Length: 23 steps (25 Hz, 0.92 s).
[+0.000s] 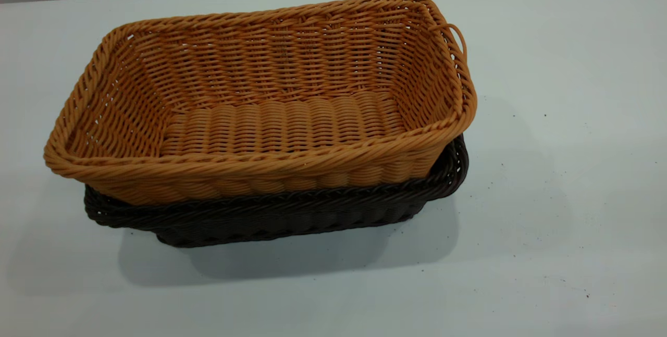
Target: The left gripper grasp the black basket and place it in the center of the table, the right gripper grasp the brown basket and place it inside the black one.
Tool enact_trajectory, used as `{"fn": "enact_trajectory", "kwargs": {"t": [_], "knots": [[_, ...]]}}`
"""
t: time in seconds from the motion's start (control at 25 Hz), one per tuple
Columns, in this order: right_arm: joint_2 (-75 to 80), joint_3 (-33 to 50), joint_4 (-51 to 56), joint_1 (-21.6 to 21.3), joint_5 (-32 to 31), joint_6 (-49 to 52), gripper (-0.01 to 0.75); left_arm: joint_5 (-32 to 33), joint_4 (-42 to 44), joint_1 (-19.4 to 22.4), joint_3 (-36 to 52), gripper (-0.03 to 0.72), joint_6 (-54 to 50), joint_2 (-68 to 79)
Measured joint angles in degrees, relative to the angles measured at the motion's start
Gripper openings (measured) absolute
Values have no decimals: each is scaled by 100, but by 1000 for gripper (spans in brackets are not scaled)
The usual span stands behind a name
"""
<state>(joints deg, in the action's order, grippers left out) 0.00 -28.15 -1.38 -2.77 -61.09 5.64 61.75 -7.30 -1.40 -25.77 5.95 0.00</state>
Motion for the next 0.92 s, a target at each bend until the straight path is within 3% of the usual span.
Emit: {"fn": "enact_trajectory", "kwargs": {"t": [0.92], "knots": [[91,0,81,-76,0,1,3,0,0,0,0,-1,0,0]]}}
